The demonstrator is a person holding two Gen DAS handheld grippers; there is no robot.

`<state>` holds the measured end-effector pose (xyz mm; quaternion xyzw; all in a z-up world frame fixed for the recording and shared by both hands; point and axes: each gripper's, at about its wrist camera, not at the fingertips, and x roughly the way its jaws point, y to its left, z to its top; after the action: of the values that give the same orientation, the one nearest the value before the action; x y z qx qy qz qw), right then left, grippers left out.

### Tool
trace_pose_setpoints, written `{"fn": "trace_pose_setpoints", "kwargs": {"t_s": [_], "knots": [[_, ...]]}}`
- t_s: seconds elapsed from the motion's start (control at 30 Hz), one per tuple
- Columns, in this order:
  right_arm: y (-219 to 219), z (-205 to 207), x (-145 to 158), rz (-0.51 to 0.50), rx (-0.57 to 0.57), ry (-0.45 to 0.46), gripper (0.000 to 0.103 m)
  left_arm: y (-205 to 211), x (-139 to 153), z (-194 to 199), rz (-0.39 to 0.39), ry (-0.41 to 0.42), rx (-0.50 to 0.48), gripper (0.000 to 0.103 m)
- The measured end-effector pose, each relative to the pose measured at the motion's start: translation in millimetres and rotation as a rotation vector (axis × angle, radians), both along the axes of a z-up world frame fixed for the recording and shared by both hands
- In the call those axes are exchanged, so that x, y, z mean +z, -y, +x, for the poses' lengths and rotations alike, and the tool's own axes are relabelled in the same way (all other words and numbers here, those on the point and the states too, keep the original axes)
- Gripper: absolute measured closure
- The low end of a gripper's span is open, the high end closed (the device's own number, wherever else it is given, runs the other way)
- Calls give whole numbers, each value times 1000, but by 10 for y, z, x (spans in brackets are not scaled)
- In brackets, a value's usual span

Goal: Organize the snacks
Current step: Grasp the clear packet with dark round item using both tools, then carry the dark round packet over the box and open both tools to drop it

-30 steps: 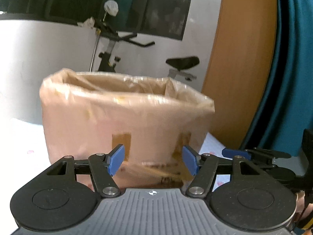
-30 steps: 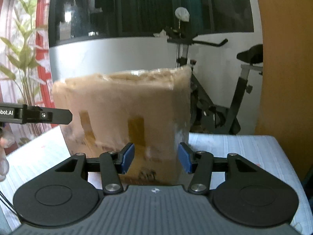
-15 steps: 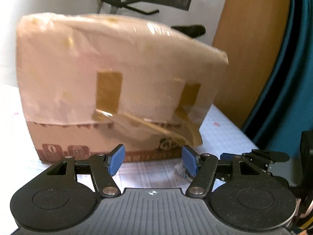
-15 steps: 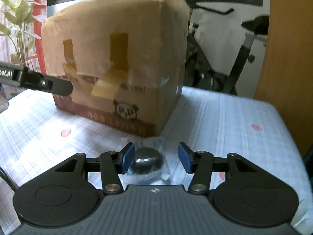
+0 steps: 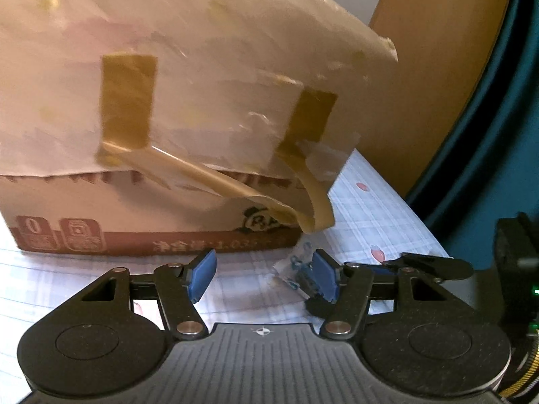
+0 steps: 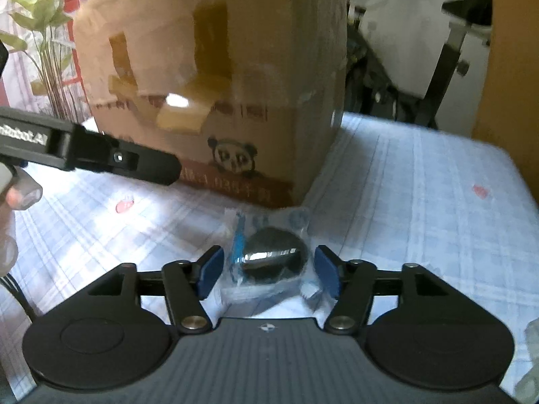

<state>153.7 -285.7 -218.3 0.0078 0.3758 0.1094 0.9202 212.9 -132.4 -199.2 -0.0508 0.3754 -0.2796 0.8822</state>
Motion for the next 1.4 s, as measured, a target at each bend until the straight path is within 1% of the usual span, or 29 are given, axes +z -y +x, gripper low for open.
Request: {"fn": "trace_pose_setpoints", "kwargs": {"t_s": [0.03, 0.07, 0.1, 0.2, 0.3, 0.37, 0.47, 0.57, 0.67, 0.77, 0.8, 0.9, 1.0, 1.03, 1.1, 1.2, 1.3, 1.4], "knots": [[-3, 27, -28, 5, 0, -17, 37, 20, -15, 0, 4, -5, -5, 39], [-13, 31, -32, 6, -1, -12, 37, 47, -22, 0, 9, -5, -10, 39], [-35, 38, -29, 2, 2, -14, 40, 79, -36, -1, 13, -5, -20, 39], [-129, 34, -18, 2, 35, -11, 42, 134, -69, -38, 19, -18, -45, 40], [-280, -8, -20, -35, 67, -8, 42, 165, -164, -54, 32, -54, -55, 40], [-373, -34, -18, -41, 75, -10, 42, 140, -263, -58, 46, -100, -26, 43], [-520, -80, -27, -43, 85, -8, 42, 45, -394, -48, -7, -178, 14, 43], [-676, -138, -48, -71, 99, 13, 43, -13, -460, -63, -37, -206, 26, 43], [-727, -152, -61, -56, 86, 15, 42, -51, -478, -104, -37, -202, 23, 43], [-726, -166, -64, -33, 86, 15, 42, -77, -499, -164, -43, -191, 23, 49], [-723, -171, -66, -20, 77, 15, 43, -79, -510, -181, -56, -190, 23, 55], [-763, -213, -66, -21, 49, 24, 44, -48, -542, -201, -68, -192, 31, 57], [-813, -228, -59, -33, 36, 35, 45, -87, -462, -254, -73, -191, 28, 60], [-819, -234, -49, -30, 29, 38, 48, -94, -442, -269, -72, -187, 29, 60], [-832, -258, -16, -32, 21, 53, 48, -110, -385, -302, -74, -170, 30, 60], [-852, -300, 80, -25, 8, 76, 48, -126, -276, -348, -73, -128, 24, 60], [-899, -322, 212, -40, 10, 103, 48, -170, -155, -383, -90, -90, 29, 60], [-959, -343, 386, -55, 13, 146, 48, -221, 32, -448, -108, -35, 30, 60]]}}
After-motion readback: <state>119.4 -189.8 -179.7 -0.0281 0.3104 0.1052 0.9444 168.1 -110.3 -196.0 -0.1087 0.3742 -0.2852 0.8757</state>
